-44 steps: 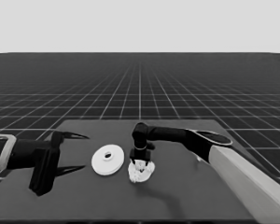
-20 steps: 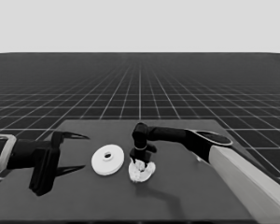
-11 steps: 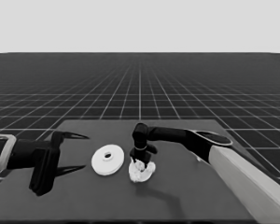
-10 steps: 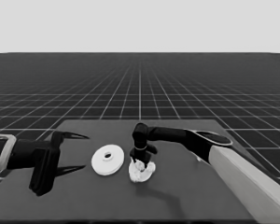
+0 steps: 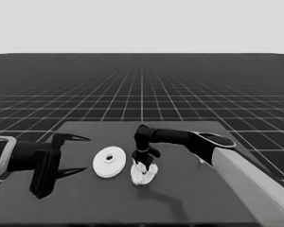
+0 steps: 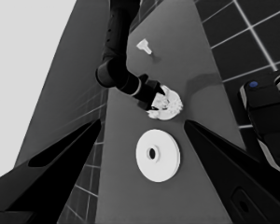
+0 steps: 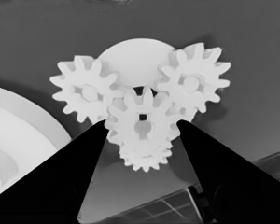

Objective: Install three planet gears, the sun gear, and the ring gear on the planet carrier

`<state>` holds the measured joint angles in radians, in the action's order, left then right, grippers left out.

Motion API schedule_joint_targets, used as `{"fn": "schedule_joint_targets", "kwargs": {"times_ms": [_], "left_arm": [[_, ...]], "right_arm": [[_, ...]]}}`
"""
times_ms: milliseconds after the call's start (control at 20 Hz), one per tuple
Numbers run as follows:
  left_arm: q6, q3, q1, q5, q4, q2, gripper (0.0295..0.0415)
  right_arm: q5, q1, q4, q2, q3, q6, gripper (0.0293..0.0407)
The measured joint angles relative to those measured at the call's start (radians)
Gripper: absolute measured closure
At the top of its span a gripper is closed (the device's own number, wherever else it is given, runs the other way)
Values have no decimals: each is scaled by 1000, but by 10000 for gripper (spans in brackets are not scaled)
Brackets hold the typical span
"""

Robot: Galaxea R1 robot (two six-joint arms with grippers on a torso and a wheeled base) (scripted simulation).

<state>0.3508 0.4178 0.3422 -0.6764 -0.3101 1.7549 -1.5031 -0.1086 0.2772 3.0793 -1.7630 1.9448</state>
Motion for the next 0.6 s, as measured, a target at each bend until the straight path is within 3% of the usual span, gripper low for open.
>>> {"fn": "schedule_joint_targets", "kwargs": {"times_ms": [600], "left_arm": [[0, 0, 0, 0, 0, 0, 326]], "right_arm": [[0, 0, 0, 0, 0, 126, 390]]}}
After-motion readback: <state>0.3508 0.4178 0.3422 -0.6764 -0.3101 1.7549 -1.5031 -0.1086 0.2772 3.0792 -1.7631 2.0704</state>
